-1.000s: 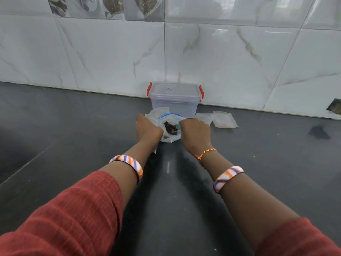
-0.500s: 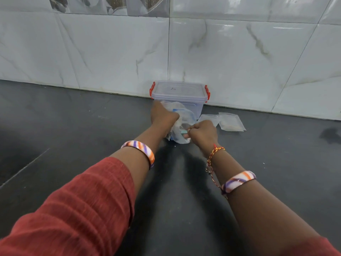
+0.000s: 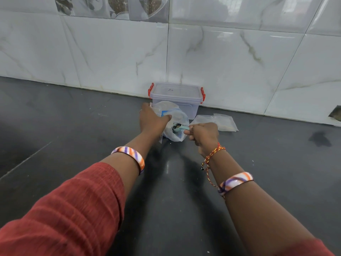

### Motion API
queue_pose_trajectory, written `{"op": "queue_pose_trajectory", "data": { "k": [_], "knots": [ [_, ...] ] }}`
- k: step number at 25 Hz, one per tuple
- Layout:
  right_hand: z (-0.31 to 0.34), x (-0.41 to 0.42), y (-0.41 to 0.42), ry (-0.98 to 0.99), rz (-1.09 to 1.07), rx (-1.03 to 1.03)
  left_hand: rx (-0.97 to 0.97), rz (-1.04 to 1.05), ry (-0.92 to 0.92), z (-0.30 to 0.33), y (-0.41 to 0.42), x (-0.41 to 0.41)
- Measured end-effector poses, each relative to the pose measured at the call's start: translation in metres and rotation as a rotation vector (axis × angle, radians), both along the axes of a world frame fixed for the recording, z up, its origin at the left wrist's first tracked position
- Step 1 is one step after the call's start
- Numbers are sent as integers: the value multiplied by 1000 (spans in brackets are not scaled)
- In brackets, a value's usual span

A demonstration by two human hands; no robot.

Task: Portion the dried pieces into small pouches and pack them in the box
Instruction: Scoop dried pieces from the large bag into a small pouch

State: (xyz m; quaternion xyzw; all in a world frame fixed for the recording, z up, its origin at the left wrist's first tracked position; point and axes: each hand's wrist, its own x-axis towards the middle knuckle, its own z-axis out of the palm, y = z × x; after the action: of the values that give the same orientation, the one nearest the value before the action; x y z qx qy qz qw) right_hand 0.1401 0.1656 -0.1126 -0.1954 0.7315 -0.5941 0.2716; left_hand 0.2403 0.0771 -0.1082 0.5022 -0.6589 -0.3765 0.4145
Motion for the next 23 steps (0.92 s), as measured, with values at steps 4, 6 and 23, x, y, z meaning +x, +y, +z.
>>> {"op": "queue_pose_trajectory", "data": {
  "k": [4, 6, 23],
  "knots": [
    [11, 4, 27, -77, 8, 4, -154, 115, -14, -8, 25, 11],
    [16, 3, 39, -87, 6, 11, -223, 141, -50, -13, 38, 19],
    [63, 58, 108, 1554, 333, 270, -172, -107, -16, -2, 84, 16]
  ]
}}
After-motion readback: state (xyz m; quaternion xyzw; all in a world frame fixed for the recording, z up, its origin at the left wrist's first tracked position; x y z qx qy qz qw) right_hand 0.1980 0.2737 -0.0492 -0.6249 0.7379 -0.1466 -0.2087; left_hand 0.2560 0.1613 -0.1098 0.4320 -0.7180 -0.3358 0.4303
